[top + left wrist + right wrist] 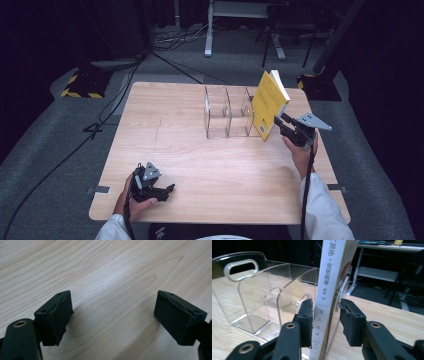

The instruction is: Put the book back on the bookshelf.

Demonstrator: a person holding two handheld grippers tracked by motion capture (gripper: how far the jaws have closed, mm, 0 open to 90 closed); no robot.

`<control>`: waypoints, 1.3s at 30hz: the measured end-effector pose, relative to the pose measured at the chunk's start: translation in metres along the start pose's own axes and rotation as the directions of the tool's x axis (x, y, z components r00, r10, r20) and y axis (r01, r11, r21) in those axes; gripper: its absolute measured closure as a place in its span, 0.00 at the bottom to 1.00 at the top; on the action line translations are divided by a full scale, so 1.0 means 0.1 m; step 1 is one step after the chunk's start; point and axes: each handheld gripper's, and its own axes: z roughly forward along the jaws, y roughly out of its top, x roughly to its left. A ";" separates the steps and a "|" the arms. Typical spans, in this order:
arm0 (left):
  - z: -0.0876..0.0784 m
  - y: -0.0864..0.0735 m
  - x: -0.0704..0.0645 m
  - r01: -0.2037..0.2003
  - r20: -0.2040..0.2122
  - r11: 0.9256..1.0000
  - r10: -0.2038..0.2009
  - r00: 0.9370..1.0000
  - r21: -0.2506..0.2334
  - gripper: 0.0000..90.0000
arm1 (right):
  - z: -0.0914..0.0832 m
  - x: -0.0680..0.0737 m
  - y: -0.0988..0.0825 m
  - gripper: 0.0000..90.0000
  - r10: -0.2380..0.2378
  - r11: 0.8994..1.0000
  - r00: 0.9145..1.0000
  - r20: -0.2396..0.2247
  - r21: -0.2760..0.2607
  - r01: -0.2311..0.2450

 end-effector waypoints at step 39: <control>0.01 0.02 0.01 -0.008 0.002 1.000 0.008 1.000 0.002 0.17 | -0.49 0.16 0.06 0.42 -0.214 0.929 0.958 -0.193 0.264 0.261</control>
